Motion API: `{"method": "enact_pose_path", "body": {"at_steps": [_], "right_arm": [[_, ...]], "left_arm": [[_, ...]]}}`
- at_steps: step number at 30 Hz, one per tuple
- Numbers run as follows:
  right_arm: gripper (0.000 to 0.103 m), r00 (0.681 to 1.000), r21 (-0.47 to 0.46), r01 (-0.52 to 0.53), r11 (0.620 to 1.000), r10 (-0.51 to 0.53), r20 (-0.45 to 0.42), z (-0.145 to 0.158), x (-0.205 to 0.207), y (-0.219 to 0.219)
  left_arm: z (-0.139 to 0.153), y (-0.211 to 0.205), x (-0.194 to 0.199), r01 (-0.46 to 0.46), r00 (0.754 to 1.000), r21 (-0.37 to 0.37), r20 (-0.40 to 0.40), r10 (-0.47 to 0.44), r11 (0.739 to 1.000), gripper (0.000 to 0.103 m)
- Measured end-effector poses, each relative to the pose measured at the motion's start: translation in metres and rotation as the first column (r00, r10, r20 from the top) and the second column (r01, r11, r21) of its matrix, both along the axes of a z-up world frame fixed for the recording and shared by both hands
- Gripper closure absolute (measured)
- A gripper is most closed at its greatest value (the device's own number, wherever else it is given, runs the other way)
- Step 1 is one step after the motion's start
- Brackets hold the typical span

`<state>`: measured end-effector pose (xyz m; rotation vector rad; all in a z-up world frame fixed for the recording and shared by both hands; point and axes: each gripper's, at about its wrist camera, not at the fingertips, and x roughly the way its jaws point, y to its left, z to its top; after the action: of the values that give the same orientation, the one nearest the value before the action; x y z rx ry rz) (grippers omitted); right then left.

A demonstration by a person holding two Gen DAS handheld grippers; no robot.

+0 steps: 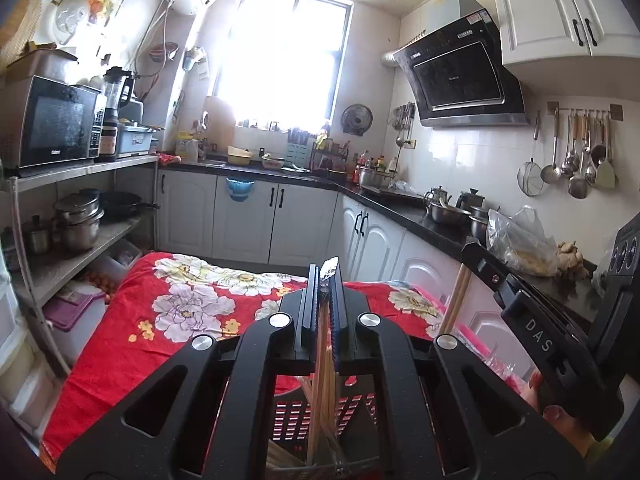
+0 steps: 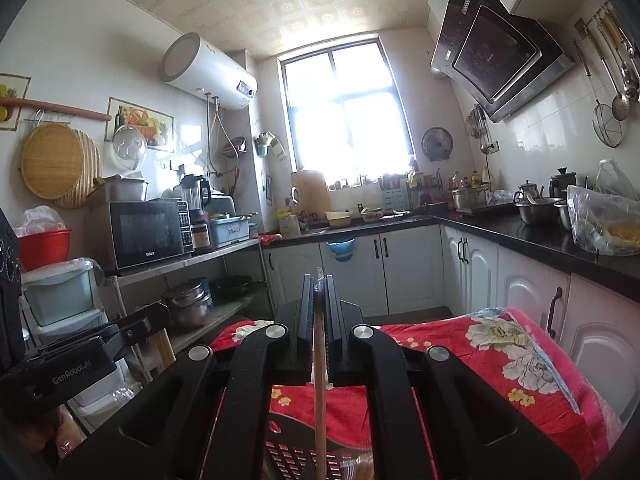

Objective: Organize utensils
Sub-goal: 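Lift the held chopsticks with both tools and carry them over the caddy, then lower the chopsticks into the black caddy and open both tools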

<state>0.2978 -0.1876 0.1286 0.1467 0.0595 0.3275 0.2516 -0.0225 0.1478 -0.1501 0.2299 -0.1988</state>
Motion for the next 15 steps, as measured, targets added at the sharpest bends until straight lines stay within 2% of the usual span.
{"method": "enact_pose_path", "body": {"at_steps": [15], "right_arm": [[0.098,0.996,-0.020,-0.028,0.999,0.026,-0.080,-0.022,-0.008,0.002]], "left_arm": [[-0.025,-0.002,-0.001,0.013,0.998,-0.001,-0.055,-0.013,1.000,0.100]]}}
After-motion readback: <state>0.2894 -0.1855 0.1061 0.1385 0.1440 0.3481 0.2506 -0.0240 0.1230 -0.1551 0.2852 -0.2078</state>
